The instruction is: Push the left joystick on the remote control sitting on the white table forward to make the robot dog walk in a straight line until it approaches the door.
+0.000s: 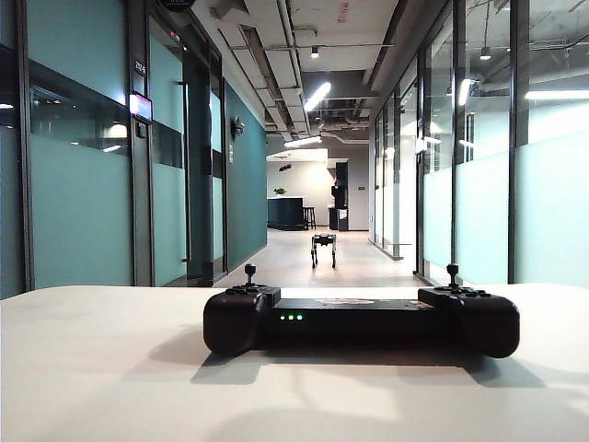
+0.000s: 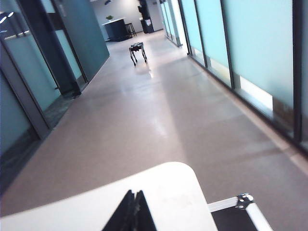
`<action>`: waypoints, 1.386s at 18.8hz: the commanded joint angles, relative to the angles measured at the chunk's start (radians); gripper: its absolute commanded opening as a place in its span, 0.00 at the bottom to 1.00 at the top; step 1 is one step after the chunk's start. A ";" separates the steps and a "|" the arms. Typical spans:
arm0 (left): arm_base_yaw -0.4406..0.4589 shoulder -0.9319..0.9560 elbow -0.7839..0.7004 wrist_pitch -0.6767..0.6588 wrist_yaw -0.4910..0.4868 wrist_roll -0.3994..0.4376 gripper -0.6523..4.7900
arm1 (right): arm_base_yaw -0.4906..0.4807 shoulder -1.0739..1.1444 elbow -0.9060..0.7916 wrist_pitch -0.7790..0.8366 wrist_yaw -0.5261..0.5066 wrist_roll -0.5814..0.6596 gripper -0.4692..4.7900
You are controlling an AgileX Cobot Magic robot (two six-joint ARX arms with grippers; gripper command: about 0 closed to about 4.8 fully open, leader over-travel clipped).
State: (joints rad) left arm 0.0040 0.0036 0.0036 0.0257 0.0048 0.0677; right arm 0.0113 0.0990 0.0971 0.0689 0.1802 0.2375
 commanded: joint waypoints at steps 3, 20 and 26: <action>0.000 0.000 0.003 0.013 -0.002 0.004 0.11 | -0.001 -0.103 -0.073 0.020 0.000 -0.037 0.08; 0.000 0.000 0.003 0.013 -0.002 0.004 0.11 | -0.002 -0.101 -0.097 0.039 -0.113 -0.234 0.08; 0.000 0.000 0.003 0.013 -0.001 0.004 0.11 | -0.002 -0.101 -0.097 0.016 -0.100 -0.234 0.08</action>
State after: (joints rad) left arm 0.0040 0.0036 0.0036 0.0257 0.0044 0.0677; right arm 0.0101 0.0010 0.0059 0.0818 0.0769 0.0067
